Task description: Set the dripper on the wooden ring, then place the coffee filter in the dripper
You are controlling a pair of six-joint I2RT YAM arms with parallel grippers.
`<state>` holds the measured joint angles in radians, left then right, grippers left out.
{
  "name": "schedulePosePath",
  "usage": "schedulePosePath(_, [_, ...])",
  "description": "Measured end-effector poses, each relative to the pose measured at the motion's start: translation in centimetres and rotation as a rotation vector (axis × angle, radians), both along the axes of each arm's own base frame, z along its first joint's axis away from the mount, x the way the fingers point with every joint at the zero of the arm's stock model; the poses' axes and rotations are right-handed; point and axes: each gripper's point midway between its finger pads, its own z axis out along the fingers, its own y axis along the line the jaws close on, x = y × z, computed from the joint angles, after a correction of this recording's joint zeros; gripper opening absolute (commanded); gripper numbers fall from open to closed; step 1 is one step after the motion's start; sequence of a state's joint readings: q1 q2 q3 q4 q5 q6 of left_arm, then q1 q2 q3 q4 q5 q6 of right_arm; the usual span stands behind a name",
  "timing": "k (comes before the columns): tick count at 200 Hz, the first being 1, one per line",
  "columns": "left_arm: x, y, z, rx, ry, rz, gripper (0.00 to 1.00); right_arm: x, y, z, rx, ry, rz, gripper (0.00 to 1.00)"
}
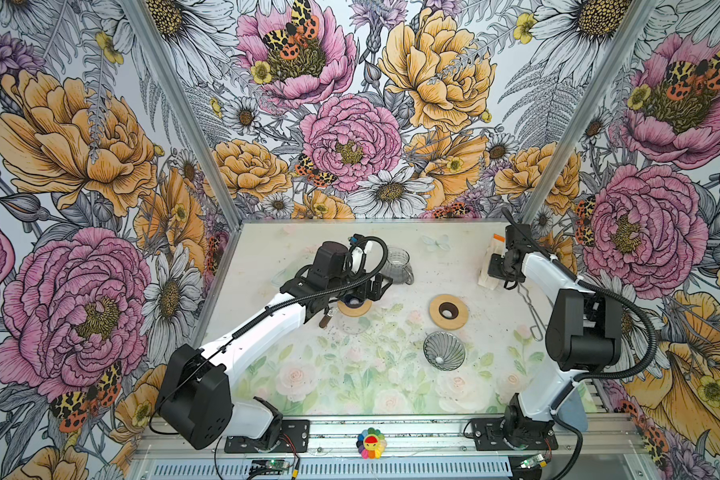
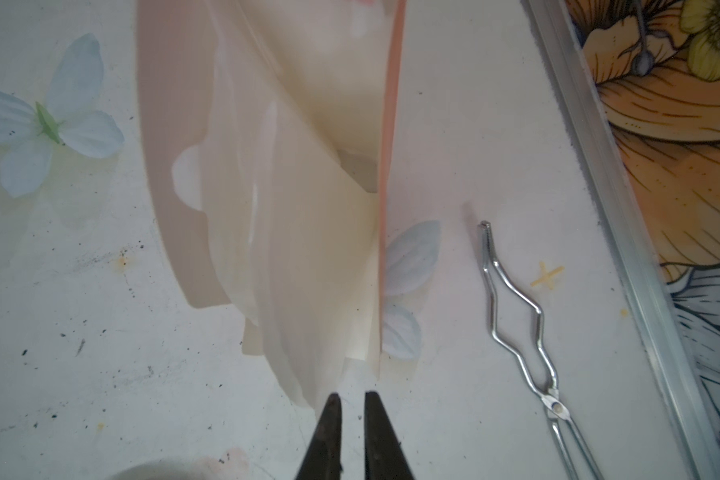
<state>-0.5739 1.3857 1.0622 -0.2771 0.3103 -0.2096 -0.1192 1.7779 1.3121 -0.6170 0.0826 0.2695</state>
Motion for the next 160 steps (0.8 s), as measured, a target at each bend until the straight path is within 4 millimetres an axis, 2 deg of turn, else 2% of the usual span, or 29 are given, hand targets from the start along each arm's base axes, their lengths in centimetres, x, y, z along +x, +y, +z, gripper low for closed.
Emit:
schedulePosePath(28, [0.1, 0.0, -0.2, 0.003, 0.005, 0.000, 0.99, 0.1, -0.3, -0.2, -0.007, 0.006, -0.007, 0.14])
schedulePosePath(60, [0.1, -0.1, -0.6, 0.008, 0.012, 0.000, 0.99, 0.3, -0.3, -0.5, 0.003, 0.011, -0.004, 0.25])
schedulePosePath(101, [0.2, -0.1, -0.5, 0.007, 0.011, 0.000, 0.99, 0.5, 0.7, 0.0, 0.031, -0.006, 0.040, 0.35])
schedulePosePath(131, [0.2, -0.2, -0.4, 0.005, 0.008, 0.000, 0.99, 0.5, 1.7, 1.1, 0.027, -0.032, 0.075, 0.37])
schedulePosePath(160, [0.3, -0.2, -0.1, 0.002, 0.004, 0.000, 0.99, 0.7, 2.0, 1.0, 0.026, -0.033, 0.082, 0.37])
